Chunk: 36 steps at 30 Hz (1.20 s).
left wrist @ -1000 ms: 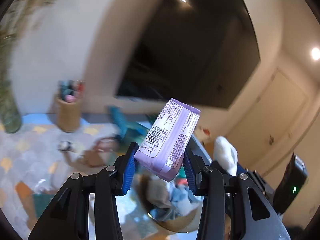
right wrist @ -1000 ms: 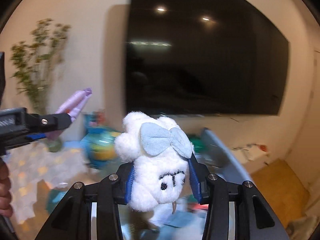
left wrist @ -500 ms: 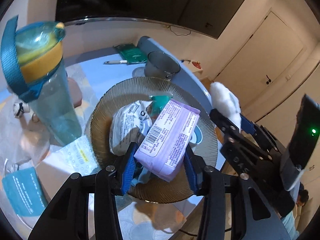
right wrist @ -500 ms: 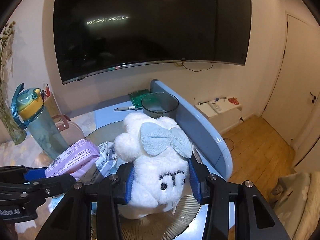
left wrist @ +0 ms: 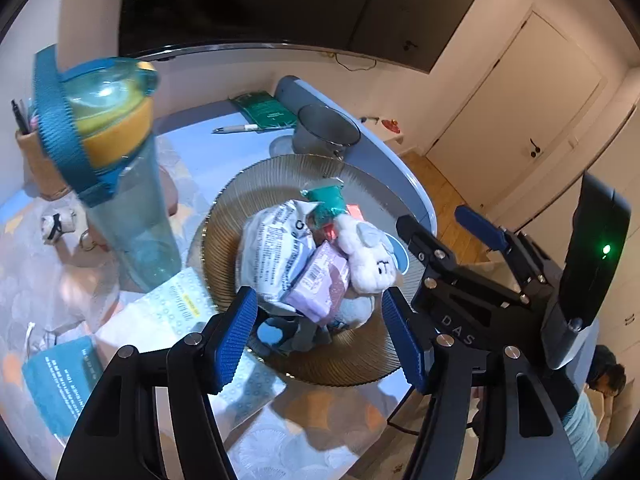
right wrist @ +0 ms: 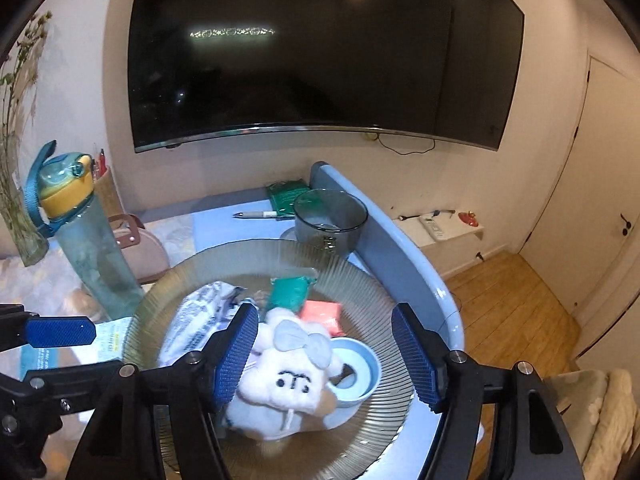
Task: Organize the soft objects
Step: 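Open both tools to drop wipes pack and bunny into the plate, then move both open tools back over the table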
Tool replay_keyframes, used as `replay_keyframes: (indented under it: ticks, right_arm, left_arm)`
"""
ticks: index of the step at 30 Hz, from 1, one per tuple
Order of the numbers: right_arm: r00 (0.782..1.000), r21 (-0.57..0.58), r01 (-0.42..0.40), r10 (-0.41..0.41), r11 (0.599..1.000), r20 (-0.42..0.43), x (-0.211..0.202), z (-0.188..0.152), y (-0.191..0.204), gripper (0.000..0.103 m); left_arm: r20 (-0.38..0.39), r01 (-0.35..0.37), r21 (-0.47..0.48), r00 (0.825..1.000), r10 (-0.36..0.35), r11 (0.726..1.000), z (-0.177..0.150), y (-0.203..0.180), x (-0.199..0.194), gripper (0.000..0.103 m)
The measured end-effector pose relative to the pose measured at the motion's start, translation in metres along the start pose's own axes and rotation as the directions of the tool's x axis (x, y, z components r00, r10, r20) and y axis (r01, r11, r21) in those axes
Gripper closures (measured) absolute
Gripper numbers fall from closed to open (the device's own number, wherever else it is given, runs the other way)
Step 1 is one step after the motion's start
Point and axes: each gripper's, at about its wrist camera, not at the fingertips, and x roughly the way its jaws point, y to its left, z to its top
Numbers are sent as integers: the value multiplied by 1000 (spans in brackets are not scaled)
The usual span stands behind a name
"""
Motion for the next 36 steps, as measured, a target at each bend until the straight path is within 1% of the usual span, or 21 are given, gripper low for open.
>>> replay_keyframes:
  ticks: [6,12,15,18,21,23,26,27,30,31,33,34,35,36]
  right_arm:
    - [1000,-27,-21,21,999,3,0,4,23,35]
    - [999,-38,-44,45,998,7,1,10,43,35]
    - [997,-12,-73,73,997,13,-2,13,51,35]
    - [990,35,-140,140,989,11,-4,15,62,35]
    - [982,10,-188,188,982,11,-7,14,83,35]
    - [975,-18,-222,222,975,6,-9,11,99,35]
    - [952,-55,-307,307,950,-11,-13,5,125,35]
    - [940,-67,-341,341,938,-13,-16,3,136,35]
    - [899,-122,-436,436,892,-28,-20,-3,172,35]
    - [893,-152,-449,448,880,-42,-19,-4,186,35]
    - [885,-241,-462,461,853,-64,-12,-8,220,35]
    - [887,-290,-457,456,841,-75,-8,-11,236,34]
    - [894,-345,-441,438,829,-91,-1,-13,254,32]
    - [904,-402,-422,413,813,-113,8,-16,271,32]
  left_arm:
    - [14,-18,-40,1000,19,999,2,22,-10,40]
    - [35,-11,-70,999,13,997,0,42,-27,40]
    - [66,2,-78,998,4,997,-2,57,-40,40]
    - [108,-10,-69,994,18,998,-3,82,-57,40]
    - [143,-47,-102,988,61,994,-5,118,-75,40]
    - [159,-74,-151,982,98,986,-7,148,-84,40]
    - [144,-132,-221,976,166,966,-6,191,-86,40]
    - [145,-147,-238,972,185,960,-5,208,-83,38]
    - [123,-241,-279,951,283,930,7,248,-61,35]
    - [111,-265,-288,945,307,920,12,259,-51,35]
    - [89,-283,-301,942,322,911,21,278,-31,35]
    - [79,-276,-307,946,314,911,27,285,-20,35]
    - [69,-263,-311,952,298,913,33,291,-7,35]
    - [59,-251,-311,958,282,917,37,294,4,35]
